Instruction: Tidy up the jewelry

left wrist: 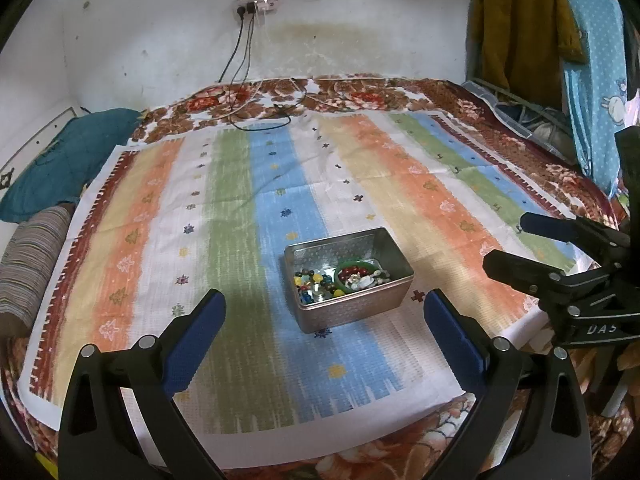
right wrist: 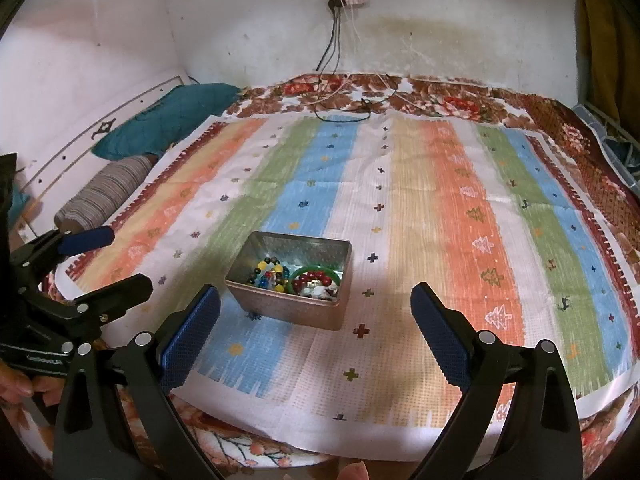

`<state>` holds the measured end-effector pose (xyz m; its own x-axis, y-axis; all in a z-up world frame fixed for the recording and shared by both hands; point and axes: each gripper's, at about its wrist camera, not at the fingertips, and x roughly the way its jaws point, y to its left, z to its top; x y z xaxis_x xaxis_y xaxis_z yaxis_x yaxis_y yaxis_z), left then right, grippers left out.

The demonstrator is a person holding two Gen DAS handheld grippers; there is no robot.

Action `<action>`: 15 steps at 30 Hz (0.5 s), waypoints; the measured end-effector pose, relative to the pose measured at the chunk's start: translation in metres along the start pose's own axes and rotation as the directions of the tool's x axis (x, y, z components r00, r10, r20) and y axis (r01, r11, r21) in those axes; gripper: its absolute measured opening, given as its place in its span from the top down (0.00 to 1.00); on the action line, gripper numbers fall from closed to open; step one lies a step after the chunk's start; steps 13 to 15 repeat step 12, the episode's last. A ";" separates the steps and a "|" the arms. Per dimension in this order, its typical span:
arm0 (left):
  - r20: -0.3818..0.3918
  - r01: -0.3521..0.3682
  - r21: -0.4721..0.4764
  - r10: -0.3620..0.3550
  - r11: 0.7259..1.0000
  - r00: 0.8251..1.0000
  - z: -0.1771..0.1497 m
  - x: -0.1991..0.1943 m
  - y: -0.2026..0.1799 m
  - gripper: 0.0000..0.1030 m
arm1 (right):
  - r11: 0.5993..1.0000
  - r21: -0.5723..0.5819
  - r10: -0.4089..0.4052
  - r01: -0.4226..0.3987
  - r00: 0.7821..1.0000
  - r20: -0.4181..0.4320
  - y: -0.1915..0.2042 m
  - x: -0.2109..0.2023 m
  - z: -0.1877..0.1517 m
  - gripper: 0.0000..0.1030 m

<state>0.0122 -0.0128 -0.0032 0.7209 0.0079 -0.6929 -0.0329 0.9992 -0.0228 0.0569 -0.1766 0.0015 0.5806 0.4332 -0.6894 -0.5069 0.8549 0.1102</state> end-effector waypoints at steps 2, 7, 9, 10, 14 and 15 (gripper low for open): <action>-0.003 0.001 -0.003 -0.001 1.000 1.000 -0.001 0.000 0.000 0.06 | 1.000 0.000 0.000 0.000 1.000 0.000 0.000 0.000 0.000 0.06; -0.008 0.001 0.005 -0.001 1.000 1.000 -0.002 0.002 -0.003 0.06 | 1.000 0.000 0.000 0.000 1.000 0.000 0.000 0.000 0.000 0.06; -0.005 -0.003 0.012 0.003 1.000 1.000 -0.002 0.001 -0.005 0.06 | 1.000 0.000 0.001 -0.001 1.000 -0.001 0.000 0.000 0.000 0.06; -0.004 -0.005 0.017 0.005 1.000 1.000 -0.003 0.001 -0.007 0.06 | 1.000 0.000 0.001 -0.001 1.000 0.000 0.000 0.000 0.000 0.06; -0.007 0.000 0.018 0.000 1.000 1.000 -0.002 0.002 -0.007 0.06 | 1.000 -0.002 0.002 -0.002 1.000 0.000 0.000 0.000 0.000 0.06; -0.007 0.000 0.018 0.000 1.000 1.000 -0.002 0.002 -0.007 0.06 | 1.000 -0.002 0.002 -0.002 1.000 0.000 0.000 0.000 0.000 0.06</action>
